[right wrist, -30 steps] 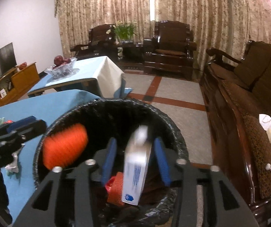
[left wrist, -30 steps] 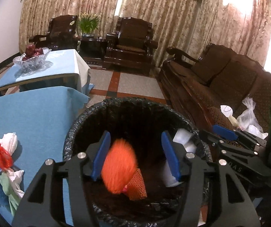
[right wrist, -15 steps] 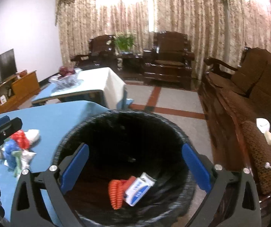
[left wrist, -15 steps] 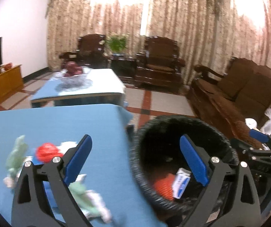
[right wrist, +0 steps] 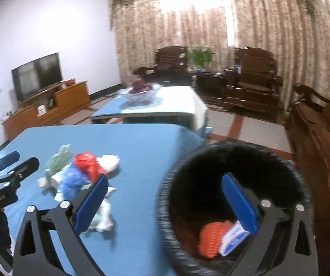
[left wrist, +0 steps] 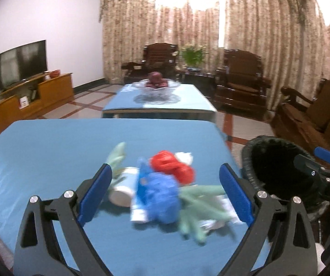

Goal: Collect trash
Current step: 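Grasp the green rubber glove with the left gripper while the right grasps the red plastic bag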

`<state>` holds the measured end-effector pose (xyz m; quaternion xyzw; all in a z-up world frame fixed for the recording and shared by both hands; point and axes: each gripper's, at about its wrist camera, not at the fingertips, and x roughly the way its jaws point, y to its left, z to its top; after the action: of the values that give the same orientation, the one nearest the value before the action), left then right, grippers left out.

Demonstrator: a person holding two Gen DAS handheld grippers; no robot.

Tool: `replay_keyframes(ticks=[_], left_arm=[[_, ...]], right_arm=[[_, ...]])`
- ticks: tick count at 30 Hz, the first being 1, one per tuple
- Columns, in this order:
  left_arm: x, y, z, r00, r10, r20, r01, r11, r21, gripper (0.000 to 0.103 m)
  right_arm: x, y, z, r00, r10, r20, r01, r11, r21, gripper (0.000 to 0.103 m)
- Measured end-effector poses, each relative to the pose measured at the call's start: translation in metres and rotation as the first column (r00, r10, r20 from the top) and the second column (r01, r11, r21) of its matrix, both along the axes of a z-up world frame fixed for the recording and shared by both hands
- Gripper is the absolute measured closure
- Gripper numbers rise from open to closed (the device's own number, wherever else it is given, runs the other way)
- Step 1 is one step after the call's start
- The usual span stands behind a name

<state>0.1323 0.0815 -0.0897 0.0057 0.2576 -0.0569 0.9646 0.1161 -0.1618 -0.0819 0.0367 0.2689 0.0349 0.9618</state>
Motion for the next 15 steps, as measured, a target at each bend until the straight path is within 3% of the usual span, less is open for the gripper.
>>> replay_keyframes(ticks=[7, 15], left_arm=[[-0.004, 0.036, -0.016, 0.997, 0.076, -0.033, -0.076, 0.997, 0.007, 0.011], [-0.004, 0.053, -0.038, 0.992, 0.116, -0.053, -0.115, 0.993, 0.027, 0.012]], right_arm=[[0.009, 0.050, -0.018, 0.996, 0.087, -0.020, -0.088, 0.996, -0.028, 0.007], [0.023, 0.083, -0.047, 0.985, 0.151, -0.080, -0.155, 0.987, -0.045, 0.022]])
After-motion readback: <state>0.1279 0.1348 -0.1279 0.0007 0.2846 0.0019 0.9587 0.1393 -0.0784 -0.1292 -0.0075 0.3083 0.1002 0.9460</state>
